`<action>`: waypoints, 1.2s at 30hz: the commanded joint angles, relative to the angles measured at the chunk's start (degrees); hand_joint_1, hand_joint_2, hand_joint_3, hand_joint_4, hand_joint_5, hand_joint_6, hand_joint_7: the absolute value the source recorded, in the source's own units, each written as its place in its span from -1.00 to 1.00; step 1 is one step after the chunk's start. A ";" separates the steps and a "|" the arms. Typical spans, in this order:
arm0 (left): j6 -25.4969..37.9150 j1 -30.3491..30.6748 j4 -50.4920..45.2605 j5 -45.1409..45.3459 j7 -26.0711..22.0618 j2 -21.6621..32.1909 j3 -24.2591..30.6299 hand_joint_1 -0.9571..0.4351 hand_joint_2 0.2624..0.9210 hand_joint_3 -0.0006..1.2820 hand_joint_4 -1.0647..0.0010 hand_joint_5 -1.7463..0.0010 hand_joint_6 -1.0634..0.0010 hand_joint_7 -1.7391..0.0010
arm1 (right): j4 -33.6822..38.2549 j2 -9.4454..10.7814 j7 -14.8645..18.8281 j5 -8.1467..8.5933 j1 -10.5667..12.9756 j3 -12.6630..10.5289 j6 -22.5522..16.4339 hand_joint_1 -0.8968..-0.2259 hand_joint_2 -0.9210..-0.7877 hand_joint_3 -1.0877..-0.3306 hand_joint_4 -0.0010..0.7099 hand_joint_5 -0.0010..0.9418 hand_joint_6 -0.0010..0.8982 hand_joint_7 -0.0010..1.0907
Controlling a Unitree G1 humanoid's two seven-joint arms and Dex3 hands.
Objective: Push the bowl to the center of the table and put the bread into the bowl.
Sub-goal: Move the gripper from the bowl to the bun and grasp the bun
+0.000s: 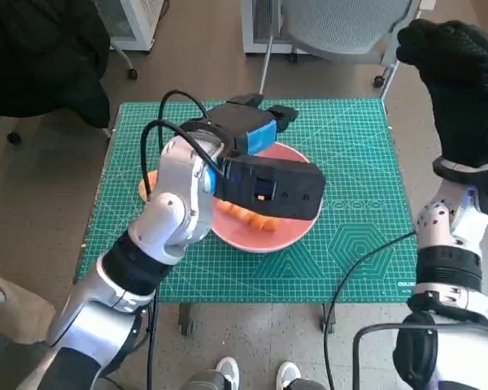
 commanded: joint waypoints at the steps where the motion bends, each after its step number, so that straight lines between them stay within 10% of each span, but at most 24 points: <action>1: 1.70 0.86 -1.95 0.03 -0.11 0.49 0.65 -0.21 0.57 -0.95 1.00 1.00 0.86 0.77 | 0.87 0.59 0.08 -0.18 1.26 0.20 0.51 -0.68 -1.00 -0.11 -0.38 -1.00 -0.33 -1.00; 36: 2.34 16.79 -35.27 1.12 -5.08 17.82 15.42 -0.18 0.45 -1.00 0.97 1.00 0.60 0.93 | 3.15 1.94 1.61 0.12 -0.91 0.39 0.83 -0.64 -1.00 -0.10 -0.37 -1.00 -0.33 -1.00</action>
